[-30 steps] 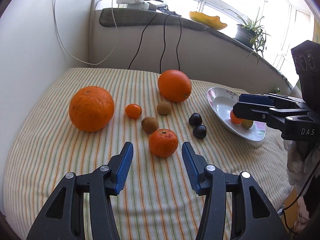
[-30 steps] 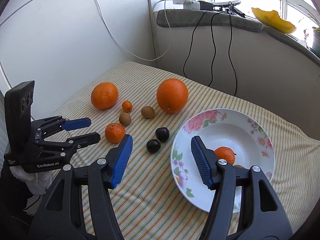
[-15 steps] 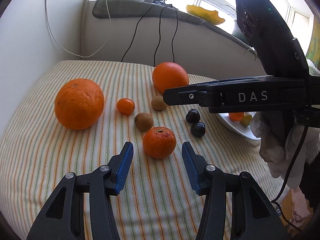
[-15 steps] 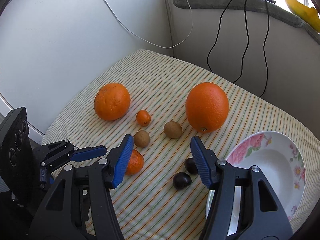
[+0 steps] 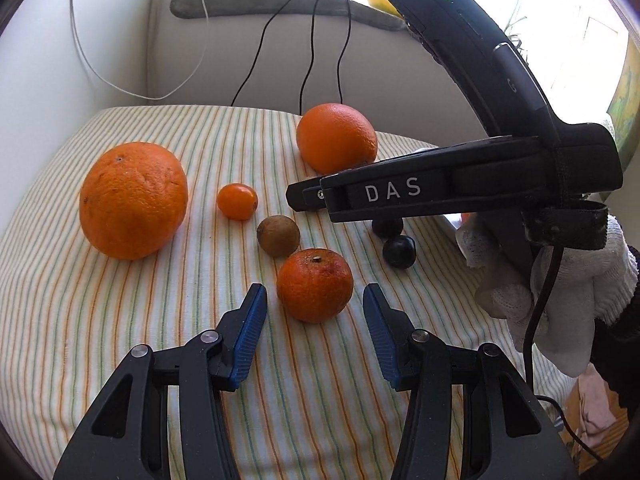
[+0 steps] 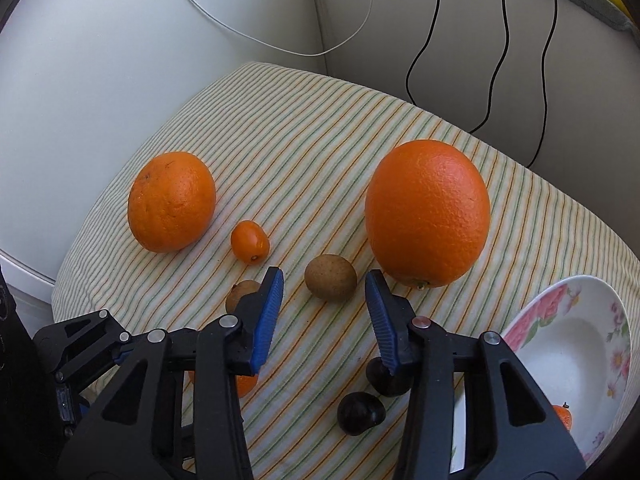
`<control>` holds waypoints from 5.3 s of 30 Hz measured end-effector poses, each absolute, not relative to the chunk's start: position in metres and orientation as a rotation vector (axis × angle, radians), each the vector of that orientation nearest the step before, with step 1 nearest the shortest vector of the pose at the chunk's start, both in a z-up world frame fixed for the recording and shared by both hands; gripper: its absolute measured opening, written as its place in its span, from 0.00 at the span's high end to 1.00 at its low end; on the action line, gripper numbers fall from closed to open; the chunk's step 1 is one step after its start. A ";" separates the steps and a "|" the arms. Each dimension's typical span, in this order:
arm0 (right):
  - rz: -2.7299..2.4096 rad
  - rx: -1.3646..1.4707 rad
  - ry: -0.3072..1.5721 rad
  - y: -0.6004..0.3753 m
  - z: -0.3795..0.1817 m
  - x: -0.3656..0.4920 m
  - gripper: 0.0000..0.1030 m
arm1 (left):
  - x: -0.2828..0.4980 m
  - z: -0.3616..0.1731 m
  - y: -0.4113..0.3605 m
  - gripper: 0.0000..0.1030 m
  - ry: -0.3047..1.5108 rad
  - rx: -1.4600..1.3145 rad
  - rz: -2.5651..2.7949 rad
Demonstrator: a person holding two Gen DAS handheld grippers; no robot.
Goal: Organize fruits
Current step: 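Grasp another tangerine with the left gripper while the right gripper grasps a brown kiwi, then carry both fruits over the white plate and open both grippers, then withdraw both grippers from the plate and move toward the large oranges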
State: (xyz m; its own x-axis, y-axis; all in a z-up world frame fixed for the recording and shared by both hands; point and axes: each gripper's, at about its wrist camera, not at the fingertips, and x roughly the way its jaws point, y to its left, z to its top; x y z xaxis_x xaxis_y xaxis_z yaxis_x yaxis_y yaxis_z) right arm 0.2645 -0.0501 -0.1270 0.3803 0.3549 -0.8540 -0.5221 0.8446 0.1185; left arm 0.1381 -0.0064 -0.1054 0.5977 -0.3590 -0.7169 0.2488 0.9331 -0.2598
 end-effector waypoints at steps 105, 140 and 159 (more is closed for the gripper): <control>0.357 0.021 0.914 -0.285 -0.090 0.237 0.50 | 0.149 -0.063 -0.142 0.44 0.784 0.040 -0.440; 0.421 0.040 0.863 -0.257 -0.051 0.226 0.17 | 0.145 -0.050 -0.085 0.22 0.740 -0.054 -0.362; 0.587 0.193 0.987 -0.186 -0.056 0.288 0.17 | 0.219 -0.060 -0.045 0.22 0.788 -0.160 -0.369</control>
State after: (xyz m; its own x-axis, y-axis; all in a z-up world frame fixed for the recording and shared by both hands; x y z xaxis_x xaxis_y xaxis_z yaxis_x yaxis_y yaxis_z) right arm 0.2879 -0.1858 -0.0558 0.4114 0.5479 -0.7284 -0.3783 0.8297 0.4104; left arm 0.2192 -0.0455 -0.0604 0.6457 -0.3819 -0.6613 0.2639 0.9242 -0.2761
